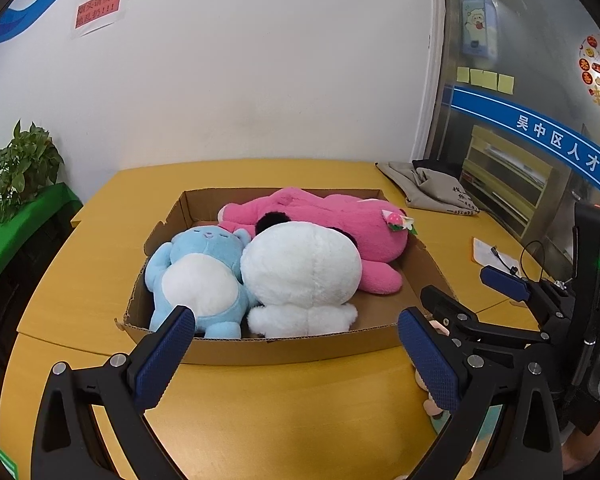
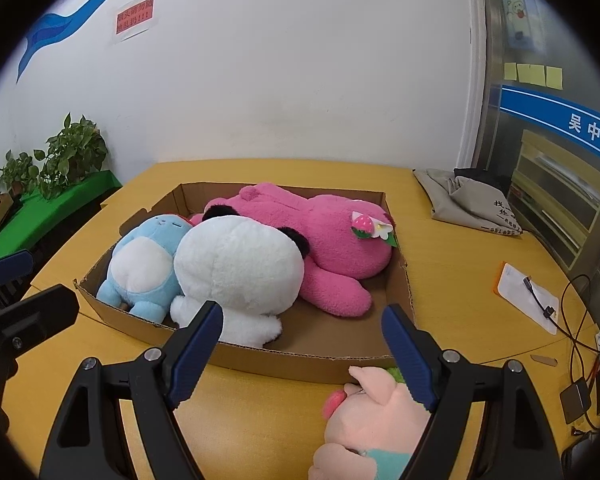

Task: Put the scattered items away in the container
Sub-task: 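Move both grippers to the pink pig plush and close on it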

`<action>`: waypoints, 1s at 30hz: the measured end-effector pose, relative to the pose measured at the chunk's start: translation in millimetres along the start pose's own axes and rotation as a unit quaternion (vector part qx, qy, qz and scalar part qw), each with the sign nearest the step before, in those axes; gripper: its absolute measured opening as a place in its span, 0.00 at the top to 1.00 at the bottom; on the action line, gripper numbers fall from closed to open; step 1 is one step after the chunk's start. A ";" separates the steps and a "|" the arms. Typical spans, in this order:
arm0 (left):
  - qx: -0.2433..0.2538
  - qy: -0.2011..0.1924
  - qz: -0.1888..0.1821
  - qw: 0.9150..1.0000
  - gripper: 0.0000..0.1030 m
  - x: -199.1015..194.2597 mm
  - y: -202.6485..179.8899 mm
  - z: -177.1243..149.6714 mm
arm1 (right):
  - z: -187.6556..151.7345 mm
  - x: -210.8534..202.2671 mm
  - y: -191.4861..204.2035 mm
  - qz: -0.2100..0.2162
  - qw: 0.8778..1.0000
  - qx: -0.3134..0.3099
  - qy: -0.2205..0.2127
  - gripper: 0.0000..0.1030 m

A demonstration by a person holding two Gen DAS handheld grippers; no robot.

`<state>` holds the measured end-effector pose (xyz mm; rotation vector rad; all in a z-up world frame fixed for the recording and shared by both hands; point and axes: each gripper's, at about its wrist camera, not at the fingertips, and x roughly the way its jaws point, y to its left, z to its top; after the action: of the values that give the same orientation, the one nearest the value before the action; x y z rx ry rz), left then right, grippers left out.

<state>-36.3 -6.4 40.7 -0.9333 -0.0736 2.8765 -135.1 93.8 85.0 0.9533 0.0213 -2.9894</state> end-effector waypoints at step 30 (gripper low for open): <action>-0.014 0.070 -0.068 0.995 0.00 33.5 -17.1 -17.6 | -55.4 -21.6 -92.2 0.000 0.997 0.070 0.041 0.21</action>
<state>-51.2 14.9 8.4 -1.0863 -0.1601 2.6858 -86.1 186.8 53.4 1.0882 -0.1892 -2.9827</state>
